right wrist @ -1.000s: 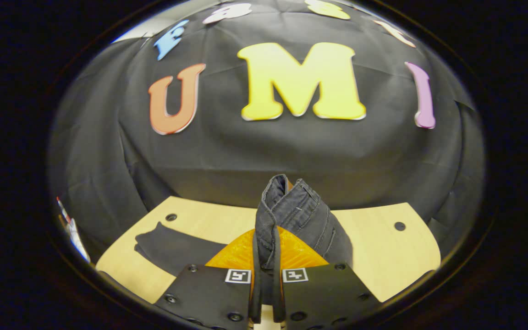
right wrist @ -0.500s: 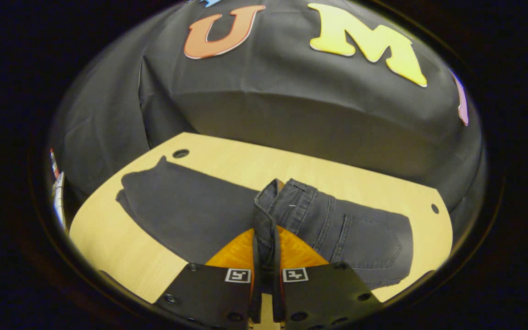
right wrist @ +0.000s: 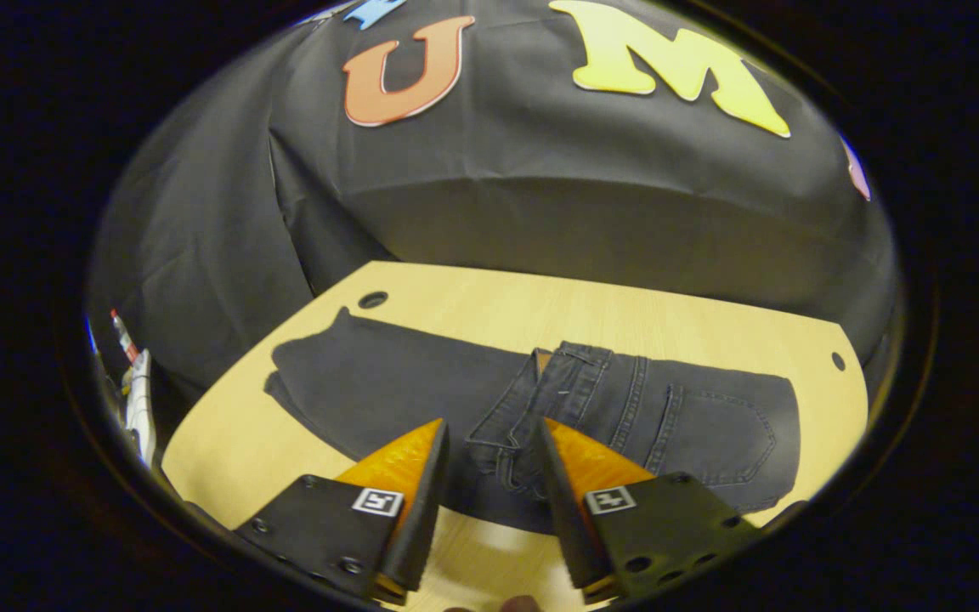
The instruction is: Grasp the waist and the cuffs of the jeans and fold them to make the two legs overlap; first hold the waist and fold one-third of the jeans toward the cuffs, then hold the cuffs and fold the remaining one-third in the same direction to finish folding.
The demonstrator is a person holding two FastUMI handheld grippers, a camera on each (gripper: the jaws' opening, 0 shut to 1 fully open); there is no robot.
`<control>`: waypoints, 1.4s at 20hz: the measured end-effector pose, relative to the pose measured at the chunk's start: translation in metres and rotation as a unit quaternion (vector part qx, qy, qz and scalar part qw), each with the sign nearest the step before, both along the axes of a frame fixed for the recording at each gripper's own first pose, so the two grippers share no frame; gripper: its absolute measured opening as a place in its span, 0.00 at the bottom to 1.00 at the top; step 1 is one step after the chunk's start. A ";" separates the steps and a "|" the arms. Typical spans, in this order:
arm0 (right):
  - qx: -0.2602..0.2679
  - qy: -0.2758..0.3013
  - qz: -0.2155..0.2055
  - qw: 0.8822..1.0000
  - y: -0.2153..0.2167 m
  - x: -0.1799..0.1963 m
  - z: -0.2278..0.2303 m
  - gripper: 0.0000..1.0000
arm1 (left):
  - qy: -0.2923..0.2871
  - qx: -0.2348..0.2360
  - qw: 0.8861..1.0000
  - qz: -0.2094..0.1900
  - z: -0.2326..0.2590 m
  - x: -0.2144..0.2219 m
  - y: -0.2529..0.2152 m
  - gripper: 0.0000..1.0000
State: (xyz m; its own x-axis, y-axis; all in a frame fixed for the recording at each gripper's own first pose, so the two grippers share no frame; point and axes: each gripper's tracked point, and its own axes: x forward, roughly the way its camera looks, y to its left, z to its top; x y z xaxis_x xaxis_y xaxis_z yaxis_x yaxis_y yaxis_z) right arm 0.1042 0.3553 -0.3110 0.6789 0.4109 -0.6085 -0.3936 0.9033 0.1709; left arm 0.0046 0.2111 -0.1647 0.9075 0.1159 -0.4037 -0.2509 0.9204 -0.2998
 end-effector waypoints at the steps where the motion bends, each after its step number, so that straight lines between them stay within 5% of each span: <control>1: 0.007 -0.006 0.004 1.000 -0.005 -0.005 0.014 0.67 | -0.001 -0.006 1.000 -0.002 -0.004 0.003 0.002 0.99; 2: 0.013 -0.013 0.008 1.000 -0.012 -0.010 0.031 0.82 | -0.005 -0.012 1.000 -0.003 -0.005 0.008 0.004 0.99; 9: 0.031 -0.054 0.041 0.997 -0.067 -0.068 0.148 0.81 | 0.019 -0.126 0.992 -0.012 -0.051 0.059 -0.005 0.99; 10: 0.018 -0.063 0.031 0.997 -0.080 -0.070 0.158 0.90 | 0.025 -0.132 0.991 -0.020 -0.059 0.066 -0.010 0.99; 12: -0.001 -0.081 0.022 0.997 -0.101 -0.076 0.167 0.94 | 0.028 -0.157 0.987 -0.033 -0.069 0.083 -0.022 0.99; 14: -0.014 -0.081 0.019 0.996 -0.113 -0.085 0.166 0.89 | 0.035 -0.198 0.979 -0.032 -0.079 0.102 -0.031 0.99; 20: -0.030 -0.066 -0.024 0.997 -0.170 -0.096 0.162 0.89 | 0.076 -0.352 0.933 0.021 -0.120 0.135 -0.027 0.99; 24: -0.041 -0.065 -0.076 0.994 -0.215 -0.091 0.171 0.89 | 0.087 -0.453 0.885 0.068 -0.145 0.160 -0.013 0.98; 28: -0.045 -0.063 -0.102 0.992 -0.233 -0.092 0.167 0.92 | 0.091 -0.469 0.874 0.083 -0.149 0.162 -0.002 0.98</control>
